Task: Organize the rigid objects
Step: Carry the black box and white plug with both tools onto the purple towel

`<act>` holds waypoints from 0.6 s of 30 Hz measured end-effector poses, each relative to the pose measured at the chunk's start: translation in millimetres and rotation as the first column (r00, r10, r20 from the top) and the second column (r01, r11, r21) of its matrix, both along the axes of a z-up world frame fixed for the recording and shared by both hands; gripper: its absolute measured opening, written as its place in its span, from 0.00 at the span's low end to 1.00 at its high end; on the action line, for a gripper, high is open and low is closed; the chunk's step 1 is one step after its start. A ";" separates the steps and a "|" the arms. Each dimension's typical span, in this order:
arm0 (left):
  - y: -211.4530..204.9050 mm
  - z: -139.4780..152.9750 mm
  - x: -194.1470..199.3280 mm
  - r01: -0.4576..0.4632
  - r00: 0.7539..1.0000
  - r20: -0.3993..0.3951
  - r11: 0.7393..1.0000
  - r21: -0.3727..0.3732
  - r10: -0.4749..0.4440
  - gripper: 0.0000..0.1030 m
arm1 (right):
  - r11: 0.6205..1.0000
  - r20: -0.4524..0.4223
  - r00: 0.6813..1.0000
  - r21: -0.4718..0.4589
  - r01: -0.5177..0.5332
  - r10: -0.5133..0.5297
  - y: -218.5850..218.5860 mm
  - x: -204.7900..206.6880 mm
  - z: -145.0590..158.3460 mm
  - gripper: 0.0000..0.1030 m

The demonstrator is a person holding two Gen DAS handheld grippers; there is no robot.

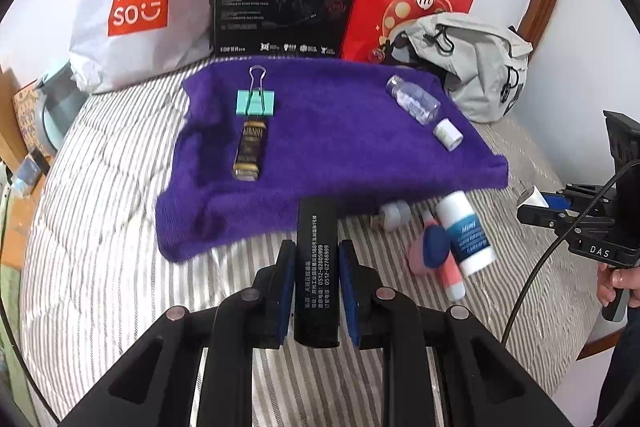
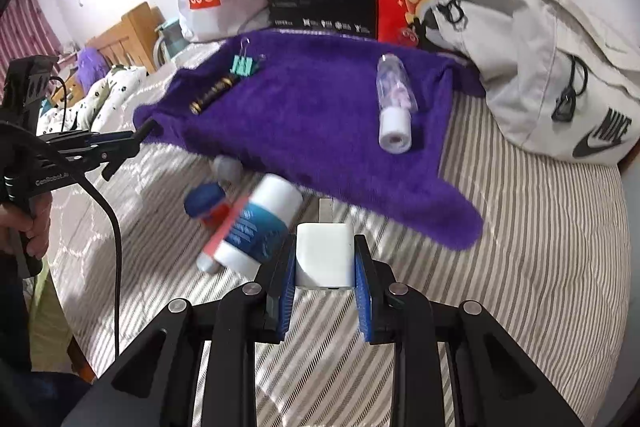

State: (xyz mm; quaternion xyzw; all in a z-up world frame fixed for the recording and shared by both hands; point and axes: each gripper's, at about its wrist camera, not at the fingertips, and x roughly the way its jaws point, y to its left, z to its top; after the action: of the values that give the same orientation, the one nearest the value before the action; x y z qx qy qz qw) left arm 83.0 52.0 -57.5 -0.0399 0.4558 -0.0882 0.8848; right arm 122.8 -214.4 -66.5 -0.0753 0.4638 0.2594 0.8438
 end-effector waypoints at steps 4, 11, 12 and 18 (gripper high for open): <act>4.0 10.6 12.7 -0.003 1.000 0.022 1.000 0.006 0.003 0.20 | 1.000 0.012 1.000 0.020 0.000 0.000 3.2 14.9 7.9 0.25; 6.7 20.9 47.5 0.001 0.999 0.040 1.000 0.012 -0.001 0.20 | 1.000 -0.005 1.000 0.023 0.011 -0.011 10.7 52.5 7.1 0.26; 6.6 20.5 52.5 0.004 0.999 0.040 1.000 0.010 -0.004 0.20 | 1.000 -0.012 1.000 0.020 0.012 -0.012 11.8 58.1 5.2 0.26; 6.4 10.6 78.2 0.011 1.000 0.024 1.000 -0.016 -0.011 0.20 | 1.000 -0.064 0.998 -0.003 0.003 -0.003 21.3 92.0 -10.5 0.26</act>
State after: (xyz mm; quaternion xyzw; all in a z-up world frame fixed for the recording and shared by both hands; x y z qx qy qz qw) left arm 161.2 58.3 -46.9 -0.0435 0.4448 -0.0970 0.8893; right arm 214.8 -193.1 -77.0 -0.0676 0.4910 0.2597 0.8288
